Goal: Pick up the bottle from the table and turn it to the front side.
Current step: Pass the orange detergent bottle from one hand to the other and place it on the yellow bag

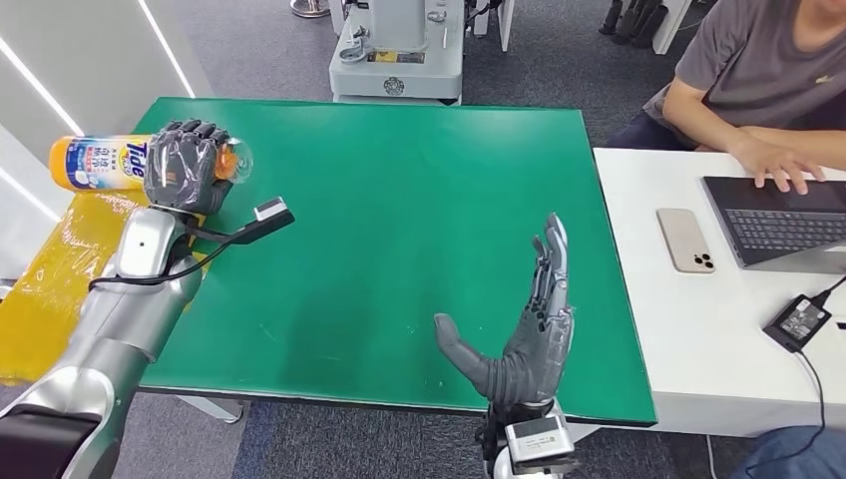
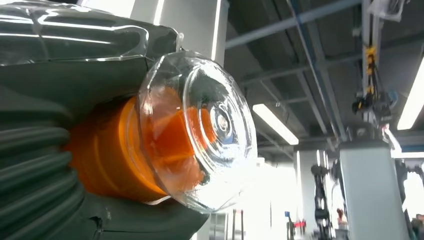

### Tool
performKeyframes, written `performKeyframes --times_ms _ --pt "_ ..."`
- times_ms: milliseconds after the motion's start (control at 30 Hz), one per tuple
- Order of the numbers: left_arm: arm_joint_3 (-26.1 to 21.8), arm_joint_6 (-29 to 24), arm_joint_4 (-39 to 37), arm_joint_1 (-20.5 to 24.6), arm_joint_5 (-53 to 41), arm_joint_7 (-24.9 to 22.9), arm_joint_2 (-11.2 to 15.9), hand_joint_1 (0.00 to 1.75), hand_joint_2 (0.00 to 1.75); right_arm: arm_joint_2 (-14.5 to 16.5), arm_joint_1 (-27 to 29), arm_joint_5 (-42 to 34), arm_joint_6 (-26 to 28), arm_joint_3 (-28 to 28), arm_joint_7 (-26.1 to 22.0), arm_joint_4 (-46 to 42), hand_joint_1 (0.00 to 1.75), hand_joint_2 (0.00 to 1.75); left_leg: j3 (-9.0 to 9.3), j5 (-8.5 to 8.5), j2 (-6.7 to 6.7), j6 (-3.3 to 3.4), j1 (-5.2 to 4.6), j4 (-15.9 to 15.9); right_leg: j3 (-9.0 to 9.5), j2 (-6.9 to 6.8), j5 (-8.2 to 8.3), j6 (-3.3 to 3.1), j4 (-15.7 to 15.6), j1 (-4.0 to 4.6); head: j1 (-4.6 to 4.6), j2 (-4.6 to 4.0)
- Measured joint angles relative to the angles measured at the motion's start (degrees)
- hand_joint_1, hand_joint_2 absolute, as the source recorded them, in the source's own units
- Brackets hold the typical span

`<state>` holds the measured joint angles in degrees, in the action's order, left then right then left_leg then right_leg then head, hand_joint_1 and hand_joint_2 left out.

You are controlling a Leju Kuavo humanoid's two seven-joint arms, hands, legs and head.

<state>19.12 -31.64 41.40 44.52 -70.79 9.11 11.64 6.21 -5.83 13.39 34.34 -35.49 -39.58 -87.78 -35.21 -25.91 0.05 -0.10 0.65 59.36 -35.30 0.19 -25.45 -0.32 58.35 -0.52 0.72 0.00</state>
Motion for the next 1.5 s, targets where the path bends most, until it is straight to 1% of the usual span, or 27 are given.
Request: performKeyframes --times_ms 133,267,333,467,567,767,967,1100,1267,1500 --pt "0.0 1.8 -5.2 1.4 1.1 1.4 0.0 1.75 1.75 0.1 0.0 -0.1 -0.6 0.0 0.0 0.0 0.0 1.75 0.0 -0.01 0.01 0.0 0.0 0.0 0.0 0.01 0.0 0.0 0.0 0.0 0.0 0.0" --pt "0.0 3.5 -10.6 1.9 -0.2 2.5 0.1 1.75 1.75 0.2 0.0 -0.2 -0.8 0.0 0.0 0.0 0.0 1.75 0.0 0.0 0.01 0.0 0.01 0.0 0.0 0.01 -0.01 0.0 0.0 0.01 -0.01 0.0" --pt "0.0 5.3 -13.3 2.0 -1.2 2.6 0.1 1.75 1.75 0.2 0.0 -0.2 -0.8 0.0 0.0 0.0 0.0 1.75 0.0 0.0 0.01 0.0 0.01 0.0 0.0 0.0 -0.01 -0.01 0.0 0.01 -0.01 0.0" --pt "0.0 9.2 -17.9 1.4 -2.2 2.2 0.1 1.75 1.75 0.3 0.0 -0.3 -0.6 0.0 -0.1 0.1 0.0 1.75 0.0 -0.01 0.04 -0.01 0.01 0.0 -0.01 0.02 -0.01 -0.01 0.0 0.01 -0.01 0.0" --pt "0.0 9.6 -19.7 0.3 -2.6 2.2 0.2 1.75 1.75 0.3 -0.1 -0.3 -0.6 0.0 -0.1 0.1 0.0 1.75 -0.02 -0.01 0.01 -0.01 0.01 0.0 0.0 0.01 -0.02 0.0 0.0 0.0 -0.01 0.0" --pt "0.2 7.7 -21.6 -2.5 -3.9 2.9 0.5 1.75 1.75 0.3 -0.7 -1.7 -0.5 0.0 -0.4 0.8 0.0 1.75 -0.02 -0.03 0.01 -0.02 0.01 0.0 -0.01 0.0 -0.03 0.01 0.0 0.0 0.0 0.0" --pt "1.3 5.5 -22.6 -3.9 -6.2 2.4 0.5 1.75 1.75 0.3 -1.3 -2.6 0.0 0.0 -0.5 1.4 0.0 1.75 -0.02 -0.02 0.0 -0.02 0.01 0.0 -0.01 0.0 -0.03 0.01 0.0 0.0 0.0 0.0" --pt "1.6 2.2 -23.0 -5.0 -7.1 2.2 0.4 1.75 1.75 0.5 -1.7 -3.0 0.2 0.0 -0.5 1.7 0.0 1.75 -0.02 -0.02 0.0 -0.02 0.01 0.0 -0.01 0.0 -0.03 0.01 0.0 0.0 0.0 0.0" --pt "1.8 -1.5 -23.2 -5.8 -8.3 2.3 -0.6 1.75 1.75 1.0 -2.2 -2.9 -0.7 0.0 -0.6 2.2 0.0 1.75 -0.02 -0.03 0.0 -0.03 0.01 0.0 -0.02 -0.01 -0.03 0.01 0.0 0.0 0.0 0.0" --pt "1.9 -1.4 -23.2 -5.9 -8.6 4.3 -2.5 1.75 1.75 1.4 -2.6 -2.9 -1.4 0.0 -0.6 2.6 0.0 1.75 -0.02 -0.02 -0.01 -0.02 0.0 0.0 -0.01 -0.01 -0.03 0.01 0.0 0.0 0.0 0.0"
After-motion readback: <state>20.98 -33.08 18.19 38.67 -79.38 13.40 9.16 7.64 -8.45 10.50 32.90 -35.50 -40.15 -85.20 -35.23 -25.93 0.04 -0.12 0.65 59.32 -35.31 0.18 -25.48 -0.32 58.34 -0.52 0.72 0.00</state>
